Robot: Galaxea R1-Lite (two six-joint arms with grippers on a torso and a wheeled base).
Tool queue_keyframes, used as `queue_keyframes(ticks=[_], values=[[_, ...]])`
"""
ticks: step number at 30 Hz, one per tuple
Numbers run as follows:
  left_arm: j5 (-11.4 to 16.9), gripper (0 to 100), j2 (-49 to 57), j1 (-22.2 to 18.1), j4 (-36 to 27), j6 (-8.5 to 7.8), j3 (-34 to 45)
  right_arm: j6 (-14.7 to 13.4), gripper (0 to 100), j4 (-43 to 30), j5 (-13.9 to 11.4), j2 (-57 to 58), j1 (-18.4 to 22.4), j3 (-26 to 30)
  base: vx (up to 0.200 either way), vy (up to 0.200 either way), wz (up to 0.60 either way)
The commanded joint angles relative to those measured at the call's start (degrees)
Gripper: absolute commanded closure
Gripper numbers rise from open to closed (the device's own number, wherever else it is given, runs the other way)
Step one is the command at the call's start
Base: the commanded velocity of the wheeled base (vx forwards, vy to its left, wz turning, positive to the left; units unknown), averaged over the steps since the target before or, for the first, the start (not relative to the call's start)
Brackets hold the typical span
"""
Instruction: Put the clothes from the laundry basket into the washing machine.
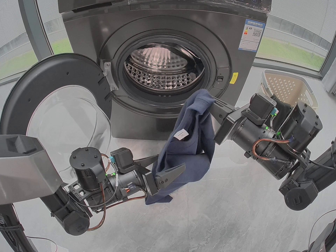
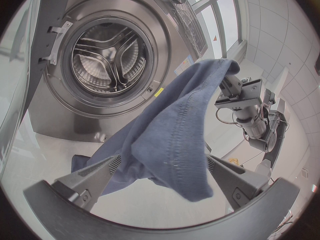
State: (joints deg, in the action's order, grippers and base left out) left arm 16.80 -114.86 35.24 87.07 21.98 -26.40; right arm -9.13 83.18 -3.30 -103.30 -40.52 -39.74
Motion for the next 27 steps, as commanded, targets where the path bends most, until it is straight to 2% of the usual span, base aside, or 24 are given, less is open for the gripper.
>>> queue_keyframes(ticks=[1, 15, 21, 22, 27], values=[[0.0, 0, -2.8, 0.4, 1.4, -0.01, 0.7, -0.2, 100, 0.1, 0.3, -0.6, 0.1, -0.8, 0.000, 0.000, 0.00], [-0.2, 0, -3.7, 4.7, 1.5, -0.01, 0.3, -0.5, 100, 0.1, 0.5, -2.2, 0.3, -1.8, 0.000, 0.000, 0.00], [-3.0, 0, -4.8, 4.6, 1.5, -0.09, -2.7, -0.8, 100, 0.1, 1.1, -2.1, 0.2, -1.5, 0.000, 0.000, 0.00], [-3.0, 100, -4.8, 4.6, 1.5, -0.09, -2.7, -0.8, 100, 0.1, 1.1, -2.1, 0.2, -1.5, 0.000, 0.000, 0.00], [-3.3, 100, -6.8, 4.4, 1.5, -0.09, -4.4, -0.7, 100, 0.1, 1.1, -1.9, 0.2, -1.4, 0.000, 0.000, 0.00]])
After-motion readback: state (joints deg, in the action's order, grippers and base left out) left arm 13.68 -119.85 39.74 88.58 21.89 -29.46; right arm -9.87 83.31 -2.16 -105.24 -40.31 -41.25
